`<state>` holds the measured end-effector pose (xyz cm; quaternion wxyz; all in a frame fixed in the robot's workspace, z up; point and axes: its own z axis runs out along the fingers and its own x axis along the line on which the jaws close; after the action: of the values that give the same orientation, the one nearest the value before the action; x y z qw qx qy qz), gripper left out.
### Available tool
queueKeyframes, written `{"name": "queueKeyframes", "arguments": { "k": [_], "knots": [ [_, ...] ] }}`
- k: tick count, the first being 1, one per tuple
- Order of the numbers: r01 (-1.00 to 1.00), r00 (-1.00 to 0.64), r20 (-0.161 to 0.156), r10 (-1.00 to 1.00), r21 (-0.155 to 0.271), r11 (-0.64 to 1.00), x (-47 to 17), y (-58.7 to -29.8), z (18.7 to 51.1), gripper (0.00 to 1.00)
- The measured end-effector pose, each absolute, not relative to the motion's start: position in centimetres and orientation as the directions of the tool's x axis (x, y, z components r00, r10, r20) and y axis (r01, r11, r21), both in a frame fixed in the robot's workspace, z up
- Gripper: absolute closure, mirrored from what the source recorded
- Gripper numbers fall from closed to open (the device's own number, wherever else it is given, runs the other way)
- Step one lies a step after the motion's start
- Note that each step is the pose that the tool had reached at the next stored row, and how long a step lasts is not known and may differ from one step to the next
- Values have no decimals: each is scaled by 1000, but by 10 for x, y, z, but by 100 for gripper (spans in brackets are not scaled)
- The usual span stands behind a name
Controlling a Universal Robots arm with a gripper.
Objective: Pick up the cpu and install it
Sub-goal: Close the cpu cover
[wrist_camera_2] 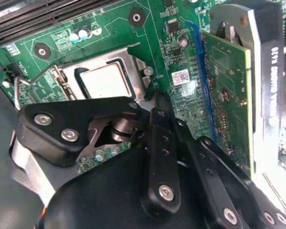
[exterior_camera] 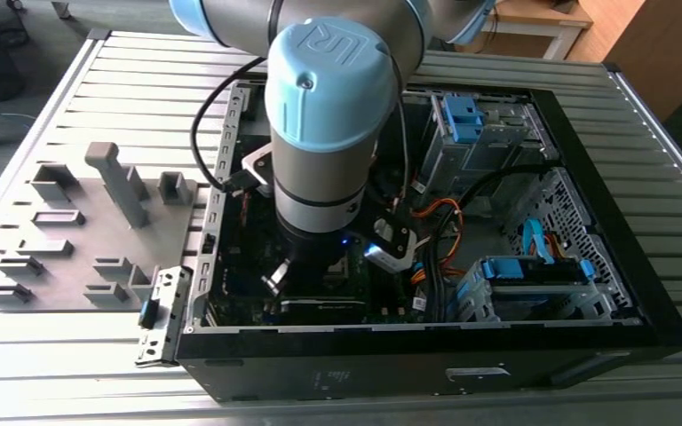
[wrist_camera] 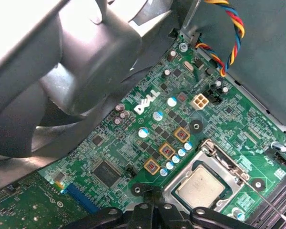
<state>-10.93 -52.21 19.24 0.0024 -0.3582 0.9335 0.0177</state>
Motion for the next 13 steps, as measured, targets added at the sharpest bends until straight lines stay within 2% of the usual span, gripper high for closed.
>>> {"name": "queueKeyframes", "arguments": {
  "k": [13],
  "knots": [
    [-669, -743, -20, -669, 35, 742, -107, -521, 193, 89]
  ]
}}
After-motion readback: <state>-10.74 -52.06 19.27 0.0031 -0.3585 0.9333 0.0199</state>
